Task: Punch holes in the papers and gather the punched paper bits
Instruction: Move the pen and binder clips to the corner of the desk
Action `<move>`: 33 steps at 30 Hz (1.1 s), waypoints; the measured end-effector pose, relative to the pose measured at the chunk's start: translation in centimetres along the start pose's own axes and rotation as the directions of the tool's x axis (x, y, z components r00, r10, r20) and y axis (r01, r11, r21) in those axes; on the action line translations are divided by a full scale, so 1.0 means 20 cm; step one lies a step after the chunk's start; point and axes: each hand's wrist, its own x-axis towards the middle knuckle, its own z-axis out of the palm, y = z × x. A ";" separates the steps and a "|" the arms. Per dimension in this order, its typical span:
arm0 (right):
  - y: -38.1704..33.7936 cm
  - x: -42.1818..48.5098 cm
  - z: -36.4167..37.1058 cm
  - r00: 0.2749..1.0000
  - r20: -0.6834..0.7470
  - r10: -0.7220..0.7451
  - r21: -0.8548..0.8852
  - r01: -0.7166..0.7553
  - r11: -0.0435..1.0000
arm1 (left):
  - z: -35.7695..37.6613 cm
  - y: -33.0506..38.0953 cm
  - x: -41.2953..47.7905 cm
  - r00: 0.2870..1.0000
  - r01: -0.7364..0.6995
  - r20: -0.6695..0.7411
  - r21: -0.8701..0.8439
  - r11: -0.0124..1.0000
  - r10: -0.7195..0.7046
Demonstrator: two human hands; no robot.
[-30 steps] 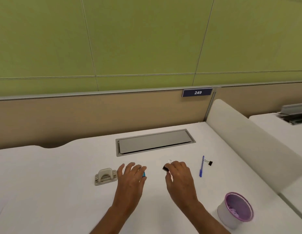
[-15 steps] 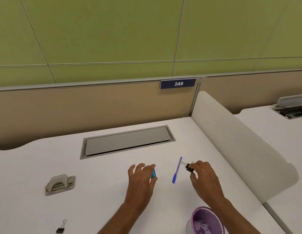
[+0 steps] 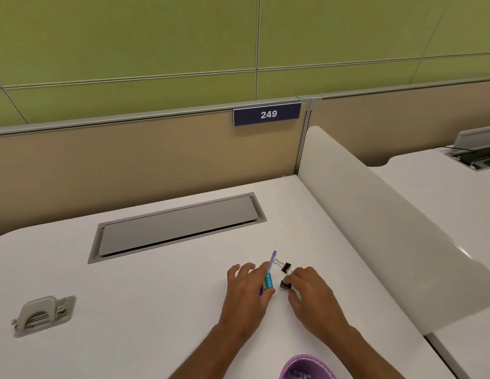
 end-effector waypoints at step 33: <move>-0.65 0.08 -0.26 0.950 -0.274 0.148 0.378 -0.035 0.925 | -0.41 -0.32 -0.34 0.959 0.163 -0.221 -0.084 0.983 -0.178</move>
